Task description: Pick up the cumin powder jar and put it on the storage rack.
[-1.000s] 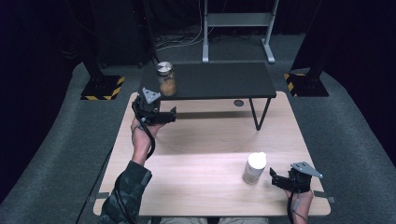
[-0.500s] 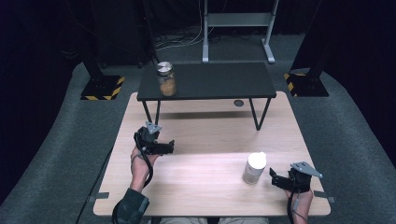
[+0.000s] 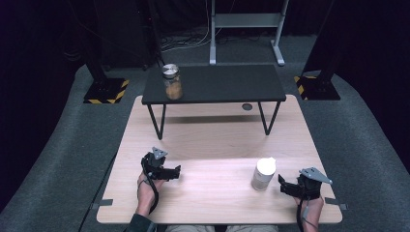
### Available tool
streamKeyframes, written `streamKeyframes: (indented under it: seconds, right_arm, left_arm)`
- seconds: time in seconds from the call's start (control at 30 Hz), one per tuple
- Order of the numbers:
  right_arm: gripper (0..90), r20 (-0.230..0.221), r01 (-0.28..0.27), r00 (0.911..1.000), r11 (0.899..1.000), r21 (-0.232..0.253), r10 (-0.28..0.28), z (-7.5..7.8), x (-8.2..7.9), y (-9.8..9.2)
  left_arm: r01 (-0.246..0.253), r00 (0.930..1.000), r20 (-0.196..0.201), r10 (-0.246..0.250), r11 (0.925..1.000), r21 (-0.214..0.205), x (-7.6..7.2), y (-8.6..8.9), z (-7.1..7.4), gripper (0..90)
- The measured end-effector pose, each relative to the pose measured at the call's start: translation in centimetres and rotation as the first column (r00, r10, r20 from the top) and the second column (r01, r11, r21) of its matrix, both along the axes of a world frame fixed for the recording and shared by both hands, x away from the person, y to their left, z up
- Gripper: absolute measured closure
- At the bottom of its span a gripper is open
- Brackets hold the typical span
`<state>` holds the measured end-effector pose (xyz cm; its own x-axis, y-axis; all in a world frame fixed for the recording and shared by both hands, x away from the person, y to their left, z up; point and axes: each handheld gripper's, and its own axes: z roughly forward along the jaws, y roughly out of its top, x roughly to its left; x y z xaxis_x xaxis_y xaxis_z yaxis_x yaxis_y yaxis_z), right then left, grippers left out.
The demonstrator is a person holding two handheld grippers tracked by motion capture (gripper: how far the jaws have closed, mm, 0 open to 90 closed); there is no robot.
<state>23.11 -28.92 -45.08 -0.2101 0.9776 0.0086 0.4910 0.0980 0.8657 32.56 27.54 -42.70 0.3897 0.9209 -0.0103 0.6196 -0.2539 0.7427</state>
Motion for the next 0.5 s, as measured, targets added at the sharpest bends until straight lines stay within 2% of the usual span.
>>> streamKeyframes:
  seconds: [0.07, 0.13, 0.2, 0.3, 0.4, 0.5]
  right_arm:
    - [0.0, -0.003, -0.004, 1.0000, 1.000, -0.003, 0.004, 0.0, 0.0, 0.0]
    - [0.0, -0.003, -0.008, 1.0000, 1.000, -0.003, 0.008, 0.0, 0.1, 0.0]
    - [0.0, -0.003, -0.014, 0.9999, 1.000, -0.003, 0.014, 0.0, 0.1, -0.1]
    - [0.0, -0.006, -0.023, 0.9997, 1.000, -0.006, 0.023, 0.1, 0.2, -0.1]
    - [0.0, -0.008, -0.031, 0.9995, 0.999, -0.010, 0.031, 0.1, 0.2, -0.2]
    - [0.0, -0.008, -0.031, 0.9995, 0.999, -0.006, 0.031, 0.1, 0.2, -0.2]
  left_arm:
    - [-0.003, 0.9999, -0.010, 0.003, 1.0000, -0.002, 0.0, -0.1, -0.3, 0.0]
    - [-0.019, 0.9998, -0.004, 0.019, 0.9998, -0.006, -0.3, -0.3, -0.7, 0.0]
    - [-0.022, 0.9997, 0.008, 0.022, 0.9997, 0.006, -0.6, -0.6, -0.9, 0.0]
    - [-0.020, 0.9998, -0.002, 0.020, 0.9992, 0.034, -0.4, -1.0, -0.8, 0.0]
    - [-0.033, 0.9990, 0.030, 0.032, 0.9985, 0.044, -1.0, -1.3, -1.3, 0.1]
    - [-0.056, 0.9981, 0.028, 0.055, 0.9976, 0.041, -1.0, -1.3, -1.3, 0.3]
